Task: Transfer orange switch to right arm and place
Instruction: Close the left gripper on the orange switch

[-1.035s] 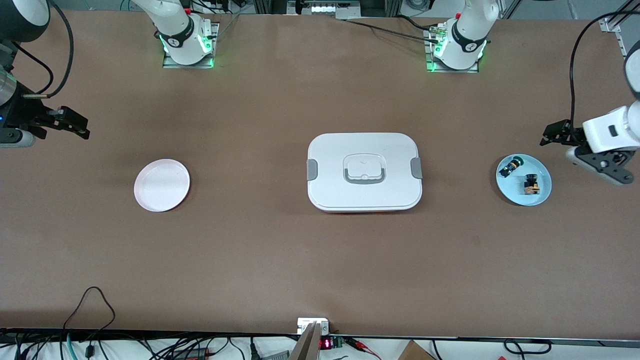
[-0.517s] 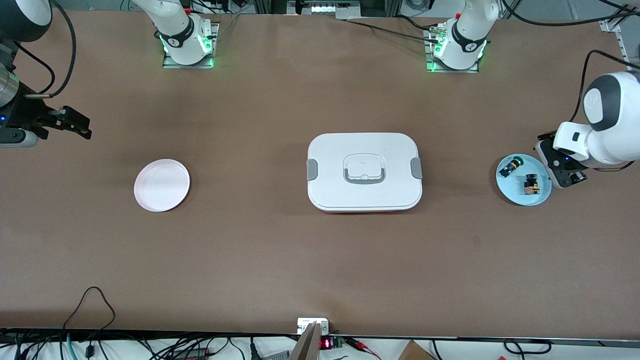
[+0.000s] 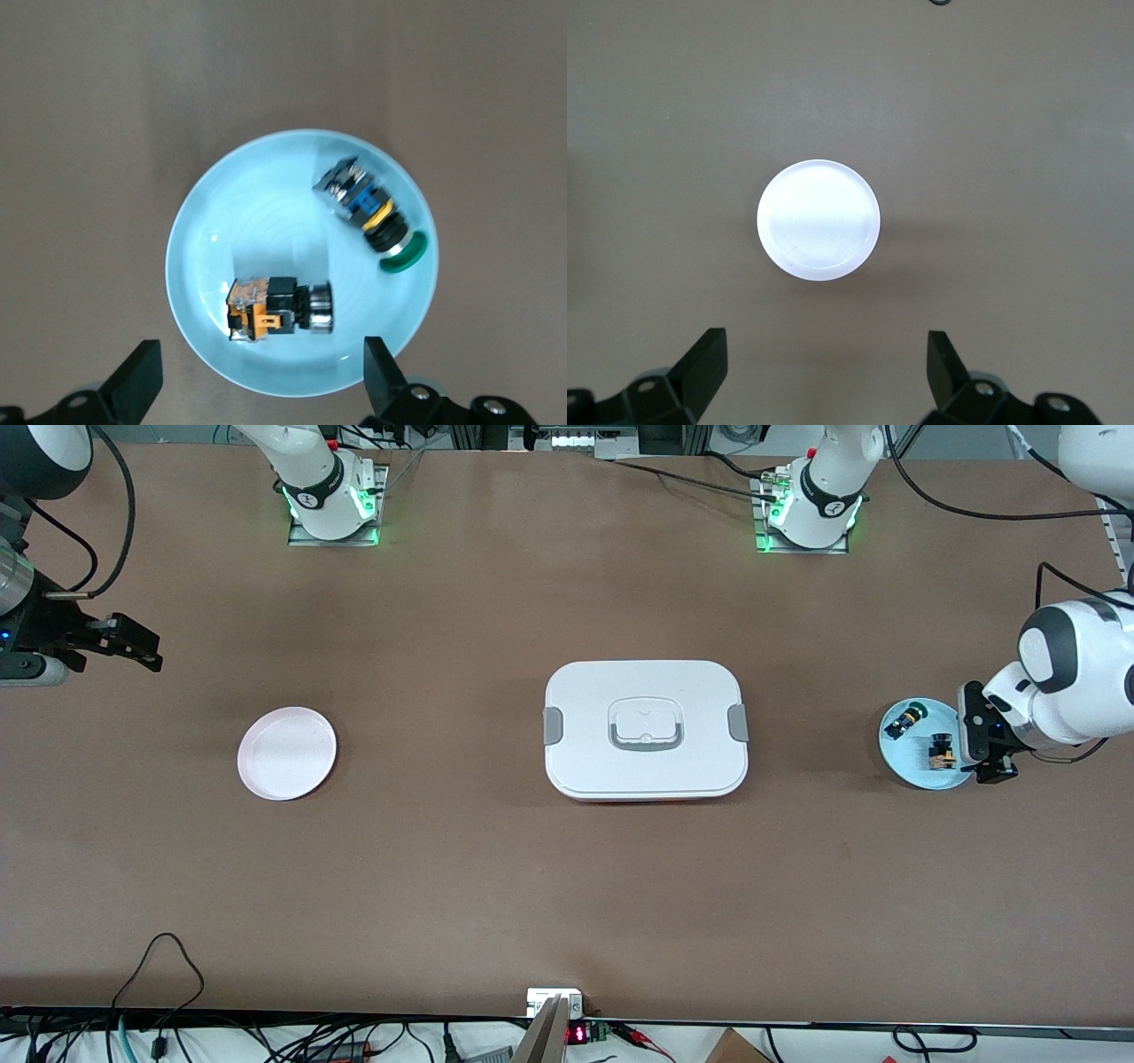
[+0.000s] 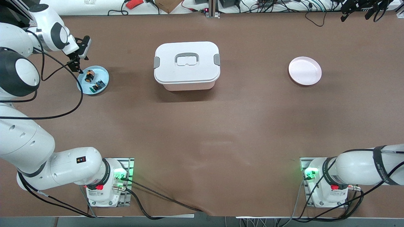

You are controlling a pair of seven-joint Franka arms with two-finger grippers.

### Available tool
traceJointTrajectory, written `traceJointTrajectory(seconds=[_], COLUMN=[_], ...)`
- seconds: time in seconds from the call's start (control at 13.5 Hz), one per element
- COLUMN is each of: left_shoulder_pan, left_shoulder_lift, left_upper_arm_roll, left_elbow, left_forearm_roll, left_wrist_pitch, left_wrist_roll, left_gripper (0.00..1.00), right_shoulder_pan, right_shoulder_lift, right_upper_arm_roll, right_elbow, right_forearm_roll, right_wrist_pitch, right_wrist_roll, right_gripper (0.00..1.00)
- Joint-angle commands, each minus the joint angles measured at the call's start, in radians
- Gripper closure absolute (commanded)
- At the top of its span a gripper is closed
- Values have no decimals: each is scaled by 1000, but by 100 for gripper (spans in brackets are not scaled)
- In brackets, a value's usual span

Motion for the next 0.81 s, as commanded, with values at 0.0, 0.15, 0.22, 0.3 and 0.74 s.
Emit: traceJointTrajectory(seconds=[0.0,0.15,0.22,0.3,0.74], left_shoulder_pan=[19,21,21,28,34], left_shoulder_lift=[51,74,75,75,69], left_upper_arm_roll=[-3,-3,-3,-3,-3], left_elbow=[20,18,15,14,-28], left_forearm_roll=[-49,-98,-111,-111,-128], left_wrist_pitch=[28,40,40,40,98], left_wrist_roll=[116,168,170,170,162], left_gripper=[0,0,0,0,0], right_shoulder_pan=[6,6,6,6,0], right_shoulder_lift=[10,10,12,10,10], right_upper_arm_roll=[-8,-8,-8,-8,-11], right_elbow=[21,21,21,21,21], right_forearm_roll=[14,14,14,14,15], right_wrist_pitch=[-17,-17,-17,-17,-17], right_wrist_roll=[-15,-15,-15,-15,-3], right_gripper=[0,0,0,0,0])
